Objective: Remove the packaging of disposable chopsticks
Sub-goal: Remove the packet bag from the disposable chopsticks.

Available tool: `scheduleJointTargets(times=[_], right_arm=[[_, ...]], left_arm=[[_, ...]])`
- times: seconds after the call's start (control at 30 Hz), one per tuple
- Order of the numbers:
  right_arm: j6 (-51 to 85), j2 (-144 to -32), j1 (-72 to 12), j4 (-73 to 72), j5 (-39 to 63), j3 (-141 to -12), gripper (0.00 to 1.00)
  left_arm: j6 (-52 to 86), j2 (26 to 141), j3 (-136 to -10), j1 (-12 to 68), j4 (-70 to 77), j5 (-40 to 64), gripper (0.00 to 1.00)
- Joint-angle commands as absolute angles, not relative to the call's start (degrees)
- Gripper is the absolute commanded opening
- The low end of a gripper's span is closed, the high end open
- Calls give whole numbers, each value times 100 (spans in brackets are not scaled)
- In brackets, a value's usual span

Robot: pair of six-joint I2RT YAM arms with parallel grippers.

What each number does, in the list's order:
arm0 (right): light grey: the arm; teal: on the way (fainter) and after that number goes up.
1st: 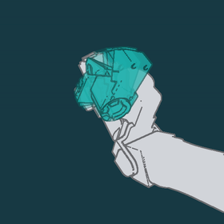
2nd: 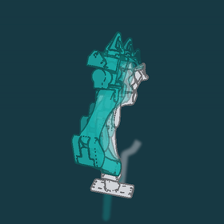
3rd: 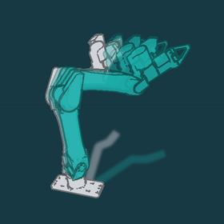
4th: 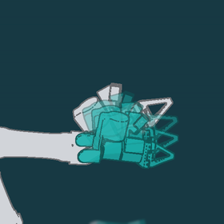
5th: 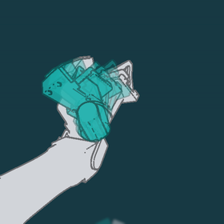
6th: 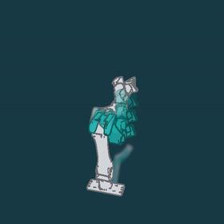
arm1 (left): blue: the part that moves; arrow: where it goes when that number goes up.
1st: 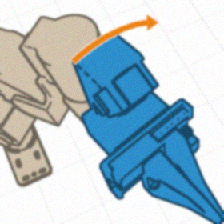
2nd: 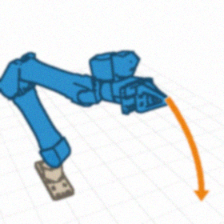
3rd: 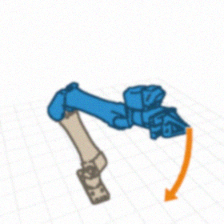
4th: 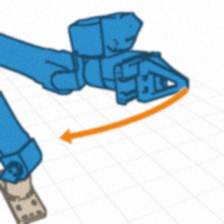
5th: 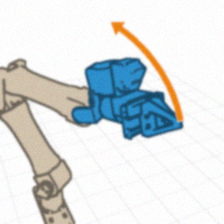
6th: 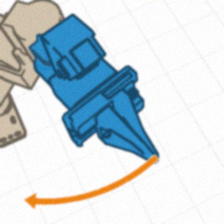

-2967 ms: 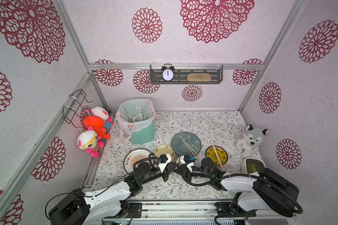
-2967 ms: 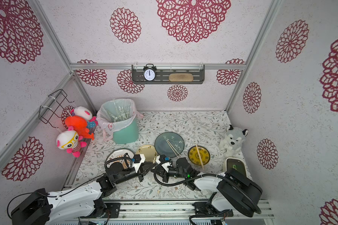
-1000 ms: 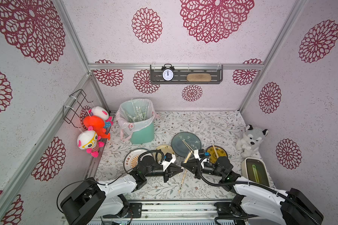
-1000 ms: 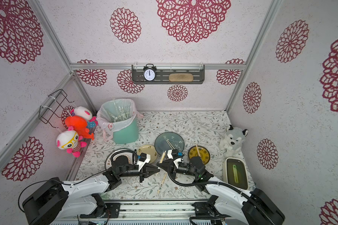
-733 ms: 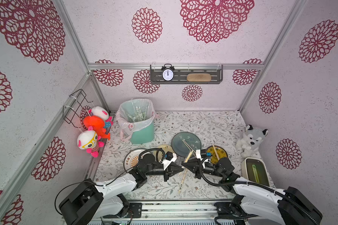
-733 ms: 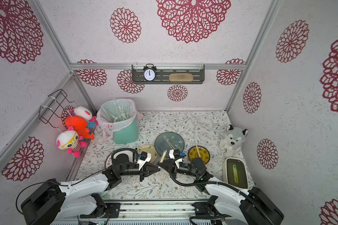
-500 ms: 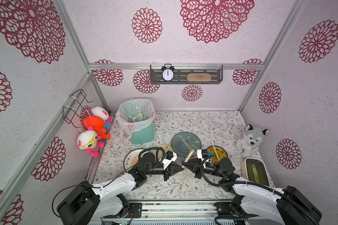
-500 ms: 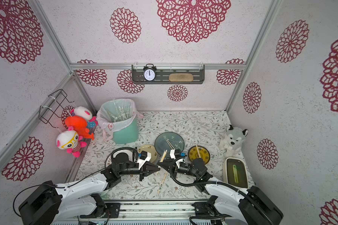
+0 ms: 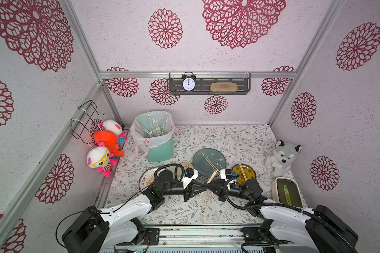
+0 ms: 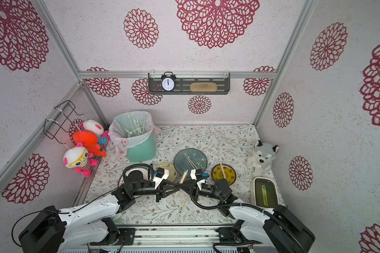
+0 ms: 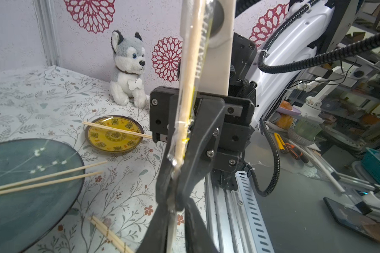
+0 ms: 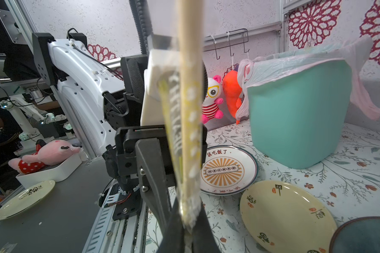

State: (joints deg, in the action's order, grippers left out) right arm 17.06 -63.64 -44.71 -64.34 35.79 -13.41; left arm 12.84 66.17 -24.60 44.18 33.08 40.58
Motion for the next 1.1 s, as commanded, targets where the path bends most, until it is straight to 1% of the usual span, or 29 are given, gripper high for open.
scheduleJointTargets(times=[0.0, 0.03, 0.13, 0.2, 0.23, 0.33, 0.43, 0.57, 0.77, 0.9, 0.97, 1.07], right_arm=[[1659, -6276, -4504, -6136, 3734, -1266, 0], [1681, -6236, -4496, -6163, 3751, -1252, 0], [1662, -6066, -4500, -5978, 3664, -1313, 0], [1655, -6022, -4499, -5881, 3630, -1375, 0], [1651, -6021, -4500, -5888, 3629, -1387, 0], [1679, -6021, -4498, -5877, 3663, -1428, 0], [1692, -6010, -4499, -5878, 3673, -1428, 0], [1688, -5862, -4500, -5835, 3613, -1441, 0], [1696, -5684, -4500, -5829, 3520, -1465, 0], [1755, -5701, -4500, -5905, 3559, -1481, 0], [1767, -5710, -4500, -5949, 3534, -1468, 0], [1758, -5707, -4500, -5964, 3489, -1454, 0]], left_arm=[[1335, 6578, -2648, 4412, 4006, 4164, 29], [1338, 6591, -2553, 4412, 4077, 4113, 32], [1310, 6627, -2378, 4412, 4052, 4120, 49], [1327, 6644, -2360, 4412, 3915, 4216, 63], [1332, 6652, -2317, 4421, 3929, 4227, 67], [1351, 6589, -2095, 4421, 3999, 3965, 73], [1163, 6425, -1955, 4403, 3702, 3463, 80], [1158, 6369, -1840, 4395, 3400, 3053, 81], [1342, 6768, -1620, 4403, 3907, 3355, 77], [1379, 7004, -1599, 4403, 4089, 3235, 76], [1405, 7144, -1662, 4403, 4181, 3405, 73], [1467, 7355, -1716, 4421, 4396, 3671, 63]])
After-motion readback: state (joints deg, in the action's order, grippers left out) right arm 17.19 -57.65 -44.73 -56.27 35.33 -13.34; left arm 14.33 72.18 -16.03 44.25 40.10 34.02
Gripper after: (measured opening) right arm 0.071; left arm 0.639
